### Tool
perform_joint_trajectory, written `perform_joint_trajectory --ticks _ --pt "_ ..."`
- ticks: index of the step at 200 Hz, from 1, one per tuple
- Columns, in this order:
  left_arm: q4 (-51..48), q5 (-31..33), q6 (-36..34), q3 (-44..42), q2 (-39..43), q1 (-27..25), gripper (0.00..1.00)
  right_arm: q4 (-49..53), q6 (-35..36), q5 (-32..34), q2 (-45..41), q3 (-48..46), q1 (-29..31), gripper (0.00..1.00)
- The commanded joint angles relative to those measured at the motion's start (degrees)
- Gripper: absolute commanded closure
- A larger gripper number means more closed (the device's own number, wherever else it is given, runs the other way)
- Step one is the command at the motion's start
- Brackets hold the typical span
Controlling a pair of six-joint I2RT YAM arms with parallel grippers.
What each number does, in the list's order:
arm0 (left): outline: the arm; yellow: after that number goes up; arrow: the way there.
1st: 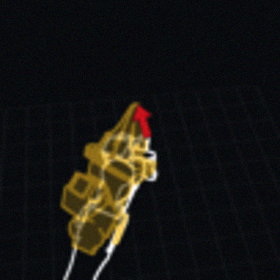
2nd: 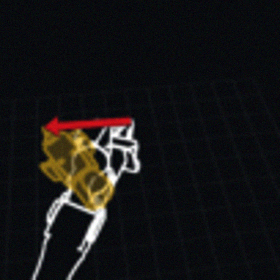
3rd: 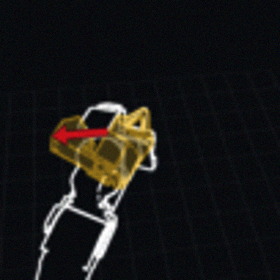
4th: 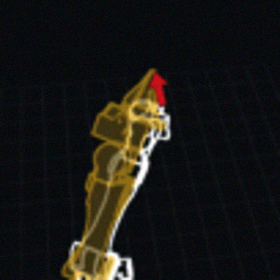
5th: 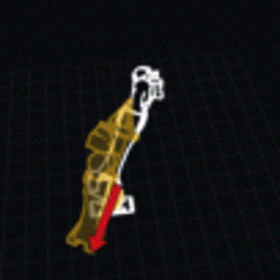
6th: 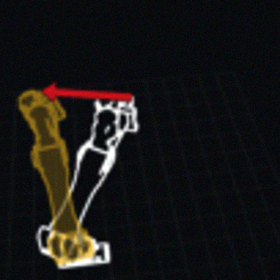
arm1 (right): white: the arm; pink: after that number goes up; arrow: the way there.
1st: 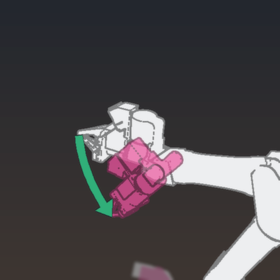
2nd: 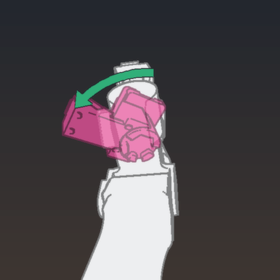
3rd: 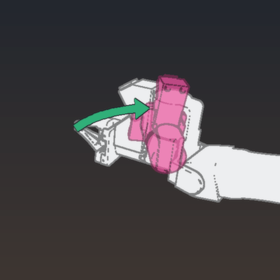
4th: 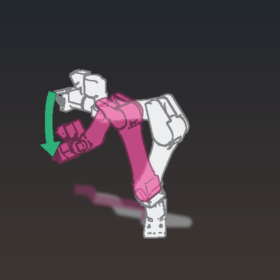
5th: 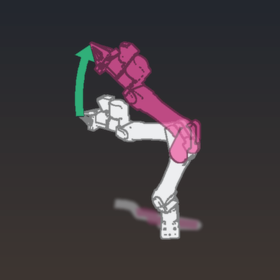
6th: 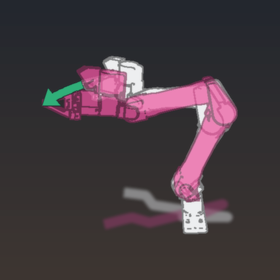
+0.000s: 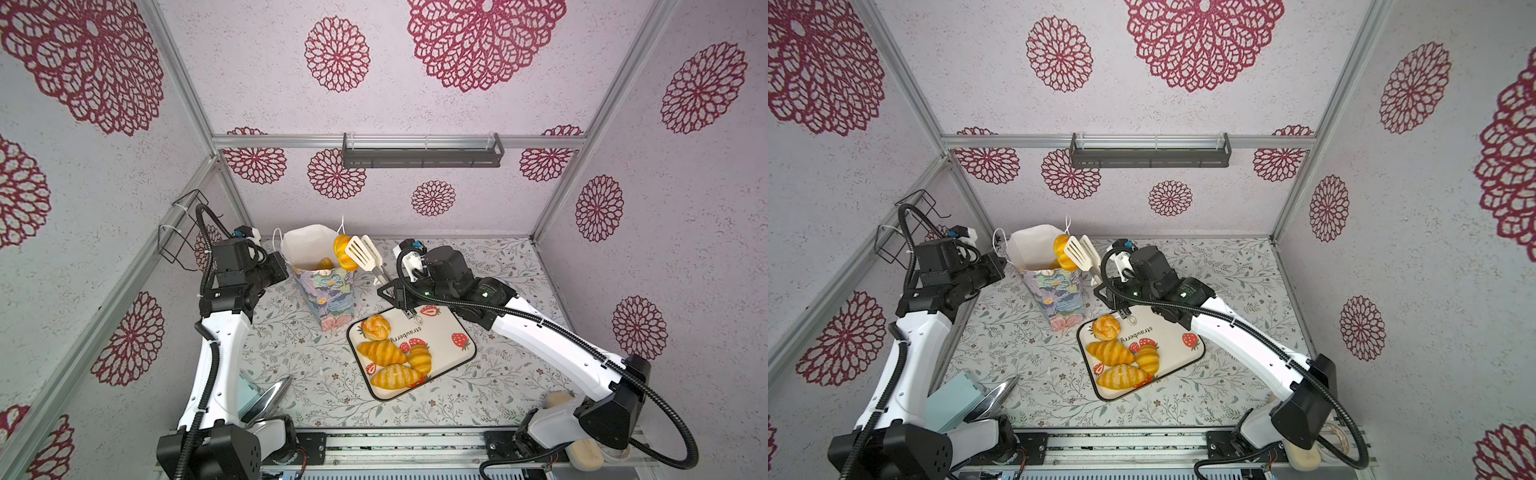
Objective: Place the fake bread into the paper bag
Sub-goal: 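Lift the striped bun with the tongs and carry it toward the bag, then lower the striped bun into the bag opening held by the left gripper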
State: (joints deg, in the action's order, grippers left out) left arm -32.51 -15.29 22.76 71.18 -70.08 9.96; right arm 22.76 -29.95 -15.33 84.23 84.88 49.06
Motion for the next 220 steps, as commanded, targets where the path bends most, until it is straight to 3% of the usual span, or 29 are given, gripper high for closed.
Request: perform_joint_trajectory --ticks 1,220 --pt "-0.62 1.81 0.61 -0.43 0.38 0.63 1.00 -3.55 2.16 -1.10 0.33 4.06 0.77 0.66" --pt "-0.17 -0.14 0.69 -0.69 0.56 0.90 1.00 1.38 3.32 0.00 16.17 20.54 1.78 0.66"
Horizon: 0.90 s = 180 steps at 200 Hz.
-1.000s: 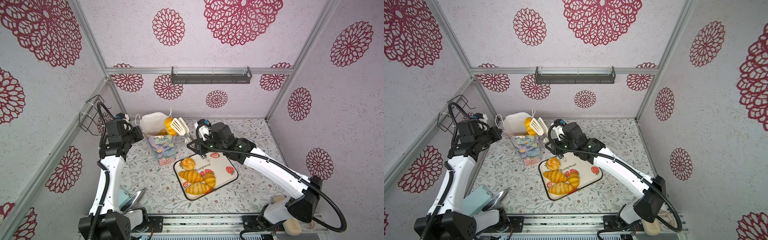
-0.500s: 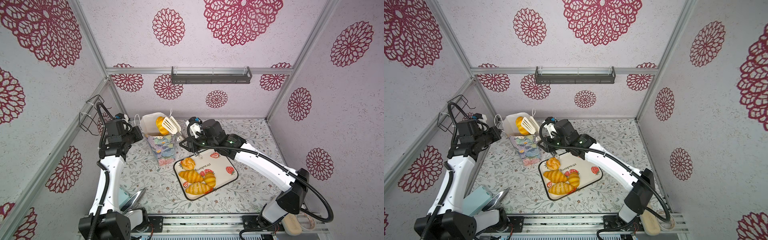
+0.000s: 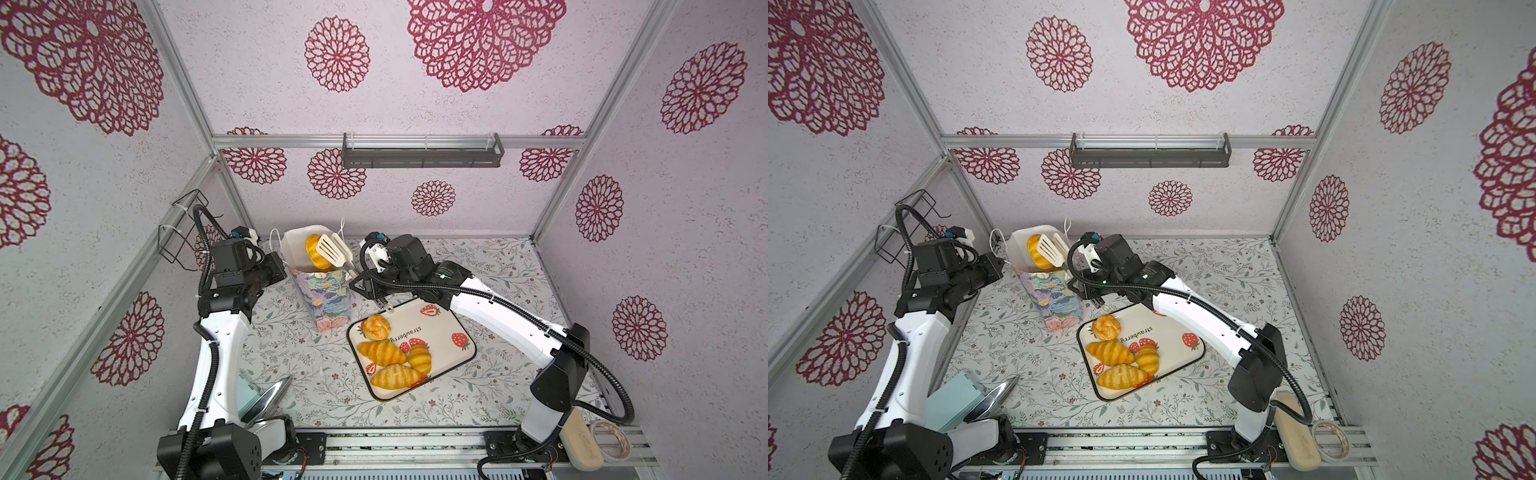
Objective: Place the fake bread into the paper bag
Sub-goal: 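Lower the striped bun into the bag opening held by the left gripper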
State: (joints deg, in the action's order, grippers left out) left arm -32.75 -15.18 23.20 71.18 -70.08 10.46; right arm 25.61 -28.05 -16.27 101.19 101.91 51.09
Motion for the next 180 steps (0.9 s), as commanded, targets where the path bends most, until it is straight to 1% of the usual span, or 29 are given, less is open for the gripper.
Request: perform_joint_trajectory --ticks 1,43,109,180 --pt "0.06 -0.23 0.26 -0.69 0.56 0.42 1.00 -1.45 1.33 0.96 -0.76 3.54 -0.27 0.66" --pt "0.13 -0.17 0.16 -0.69 0.74 0.43 1.00 -0.99 0.81 0.89 -0.04 3.97 -0.64 0.66" --pt "0.06 -0.31 0.33 -0.72 0.68 0.37 1.00 -1.11 0.35 1.16 -1.59 0.46 -0.64 0.65" --pt "0.19 -0.53 0.42 -0.78 0.65 0.43 1.00 -1.15 0.27 1.16 -2.32 -0.82 -0.64 0.62"
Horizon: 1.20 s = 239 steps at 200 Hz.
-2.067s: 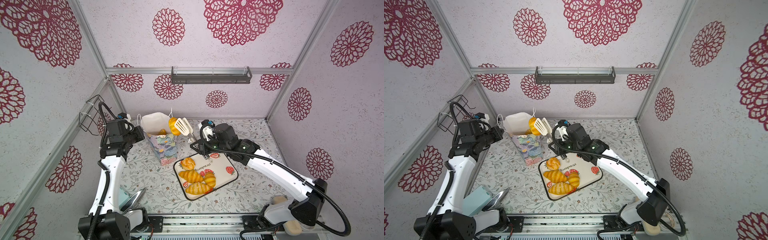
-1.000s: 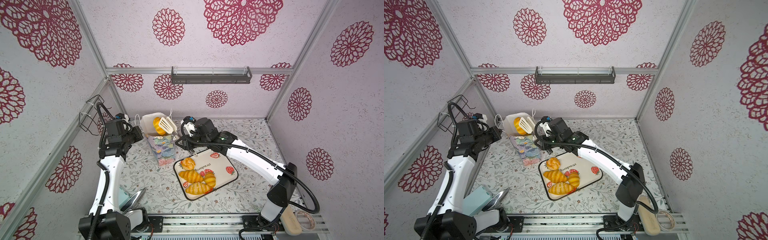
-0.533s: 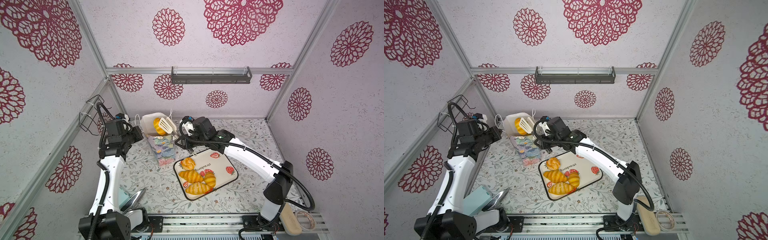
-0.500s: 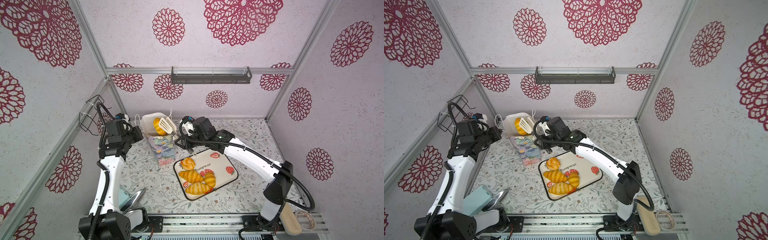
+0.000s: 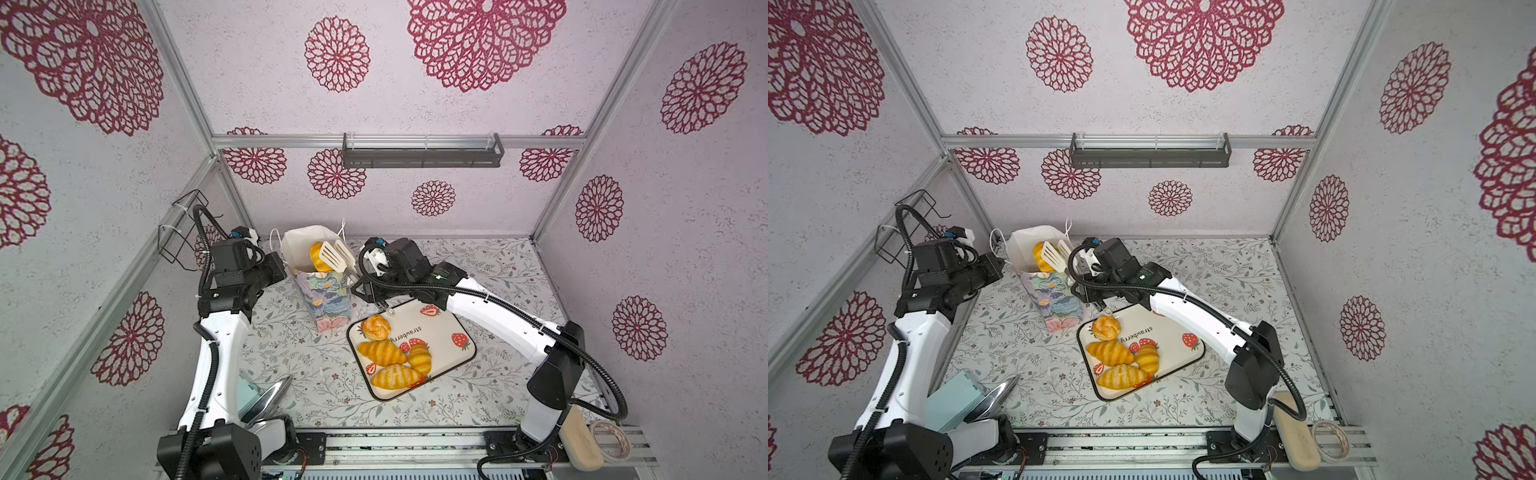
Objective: Place the fake bread into the paper bag
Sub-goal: 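Lower the striped bun into the bag opening held by the left gripper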
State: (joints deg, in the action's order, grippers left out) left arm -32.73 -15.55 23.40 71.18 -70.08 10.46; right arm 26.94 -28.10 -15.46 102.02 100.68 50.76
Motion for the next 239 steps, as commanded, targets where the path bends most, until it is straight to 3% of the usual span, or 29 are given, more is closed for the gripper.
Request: perform_joint_trajectory --ticks 1,76,239 --pt "0.15 -0.21 0.19 -0.78 0.61 0.39 1.00 -2.49 0.32 0.39 -3.14 0.40 -0.36 0.61" --pt "0.17 -0.42 0.33 -0.82 0.47 0.42 1.00 -2.19 0.41 0.61 -3.33 0.90 -0.34 0.55" --pt "0.08 -0.06 0.19 -0.82 0.69 0.38 1.00 -1.98 0.71 1.58 -4.20 1.62 -0.32 0.51"
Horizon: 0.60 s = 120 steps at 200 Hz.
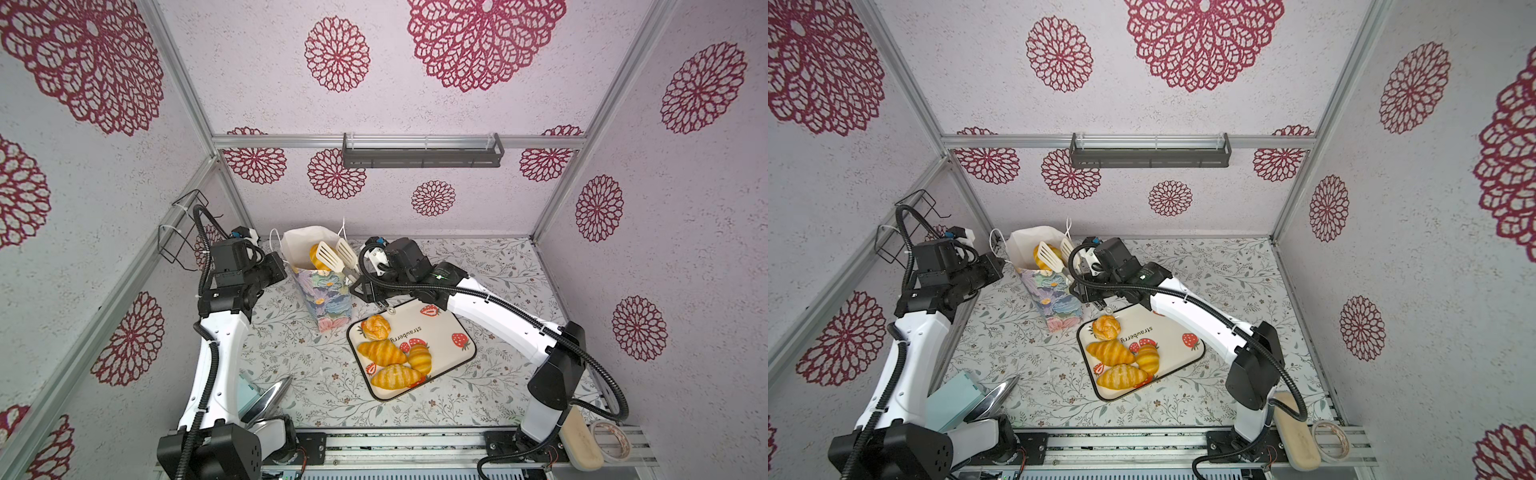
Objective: Place the fake bread into the paper bag
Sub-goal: 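Lower the striped bun into the bag opening held by the left gripper, then open the tongs and raise them out of the bag back over the tray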
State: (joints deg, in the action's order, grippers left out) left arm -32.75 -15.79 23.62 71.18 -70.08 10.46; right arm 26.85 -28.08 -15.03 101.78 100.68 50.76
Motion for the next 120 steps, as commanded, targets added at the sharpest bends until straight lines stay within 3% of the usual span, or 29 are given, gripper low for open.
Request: perform_joint_trajectory --ticks 1,120 --pt "0.12 0.16 -0.04 -0.80 0.67 0.41 1.00 -1.89 0.67 1.14 -4.00 1.62 -0.32 0.51" --pt "-0.47 2.68 0.09 -0.78 1.10 1.19 1.00 0.21 1.76 2.96 -9.01 1.77 -0.23 0.53"
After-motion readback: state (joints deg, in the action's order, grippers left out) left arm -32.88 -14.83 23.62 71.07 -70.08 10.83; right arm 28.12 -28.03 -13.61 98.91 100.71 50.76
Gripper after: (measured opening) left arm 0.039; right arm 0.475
